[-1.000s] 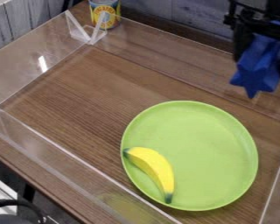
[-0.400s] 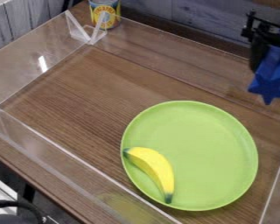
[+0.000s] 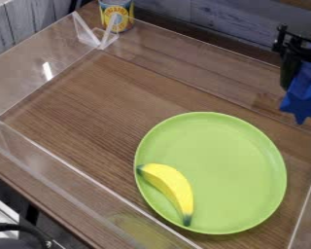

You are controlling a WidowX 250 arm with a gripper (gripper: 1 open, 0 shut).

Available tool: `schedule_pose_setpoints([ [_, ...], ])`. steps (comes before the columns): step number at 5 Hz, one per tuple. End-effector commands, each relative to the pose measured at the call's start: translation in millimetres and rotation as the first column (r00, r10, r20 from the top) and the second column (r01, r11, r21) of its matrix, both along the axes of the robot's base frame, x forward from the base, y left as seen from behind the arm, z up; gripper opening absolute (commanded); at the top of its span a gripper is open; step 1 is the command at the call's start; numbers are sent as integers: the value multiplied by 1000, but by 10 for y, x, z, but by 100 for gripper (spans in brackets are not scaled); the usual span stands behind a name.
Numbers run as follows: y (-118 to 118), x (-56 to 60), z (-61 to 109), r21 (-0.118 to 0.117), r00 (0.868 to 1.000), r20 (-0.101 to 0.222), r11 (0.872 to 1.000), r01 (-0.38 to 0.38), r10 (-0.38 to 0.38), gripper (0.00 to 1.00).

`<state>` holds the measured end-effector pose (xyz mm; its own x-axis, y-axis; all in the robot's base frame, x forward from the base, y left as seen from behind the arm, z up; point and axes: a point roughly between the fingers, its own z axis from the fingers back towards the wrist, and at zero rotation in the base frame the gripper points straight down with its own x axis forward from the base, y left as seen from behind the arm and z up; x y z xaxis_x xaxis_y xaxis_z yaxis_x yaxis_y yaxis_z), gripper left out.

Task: Put the blue object in the green plate

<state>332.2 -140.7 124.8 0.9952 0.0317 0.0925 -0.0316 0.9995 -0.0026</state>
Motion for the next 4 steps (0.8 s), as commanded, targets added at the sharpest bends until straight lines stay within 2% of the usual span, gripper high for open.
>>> schedule_pose_setpoints([
  [1,-66,122,140,-35,998,68,999,8,-5,0],
  [4,-118,271,-46,-52,997,83,999,3,1,0],
])
